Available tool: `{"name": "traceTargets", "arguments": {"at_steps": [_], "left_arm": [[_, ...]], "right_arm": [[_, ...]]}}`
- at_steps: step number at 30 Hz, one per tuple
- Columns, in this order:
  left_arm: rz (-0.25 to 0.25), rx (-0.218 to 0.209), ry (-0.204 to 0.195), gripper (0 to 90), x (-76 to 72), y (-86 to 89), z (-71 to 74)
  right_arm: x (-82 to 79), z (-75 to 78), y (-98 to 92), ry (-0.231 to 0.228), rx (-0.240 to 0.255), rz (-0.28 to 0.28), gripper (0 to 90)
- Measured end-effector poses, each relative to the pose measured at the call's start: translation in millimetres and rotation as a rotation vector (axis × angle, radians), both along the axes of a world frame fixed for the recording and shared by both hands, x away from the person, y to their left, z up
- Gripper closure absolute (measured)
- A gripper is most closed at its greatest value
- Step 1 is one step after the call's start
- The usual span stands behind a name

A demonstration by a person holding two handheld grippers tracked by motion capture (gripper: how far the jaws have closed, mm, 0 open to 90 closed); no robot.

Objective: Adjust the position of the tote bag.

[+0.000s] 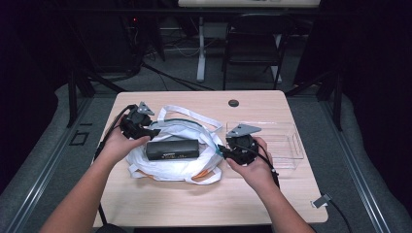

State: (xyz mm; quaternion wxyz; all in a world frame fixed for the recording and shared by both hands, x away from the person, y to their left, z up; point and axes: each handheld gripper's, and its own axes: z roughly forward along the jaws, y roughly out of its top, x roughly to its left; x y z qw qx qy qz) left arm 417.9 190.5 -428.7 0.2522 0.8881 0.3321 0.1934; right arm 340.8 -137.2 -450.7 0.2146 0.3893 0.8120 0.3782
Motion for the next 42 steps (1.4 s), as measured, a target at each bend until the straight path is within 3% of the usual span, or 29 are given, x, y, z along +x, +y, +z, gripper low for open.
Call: {"name": "traceTargets", "arguments": {"at_steps": [12,19,25,34,42], "left_arm": [[-0.081,0.070,0.025,45.5,3.5,-4.5,-8.6],[-0.085,0.121,0.051,43.0,4.9,-2.5,-10.8],[-0.089,0.104,0.078,42.9,7.3,0.1,-14.4],[-0.174,0.149,0.095,39.5,11.7,-2.3,-20.8],[-0.220,0.192,0.114,36.9,16.2,-7.8,-27.6]], "right_arm": [[-3.4,-10.5,-4.4,0.005,-0.073,0.025,57.6],[-5.1,-12.6,-7.5,0.006,-0.055,0.026,56.0],[-6.6,-13.5,-7.1,0.002,-0.060,0.042,55.4],[-7.3,-18.3,-11.4,0.028,-0.055,0.014,51.8],[-10.4,-21.5,-17.8,0.018,-0.050,0.004,50.7]]}}
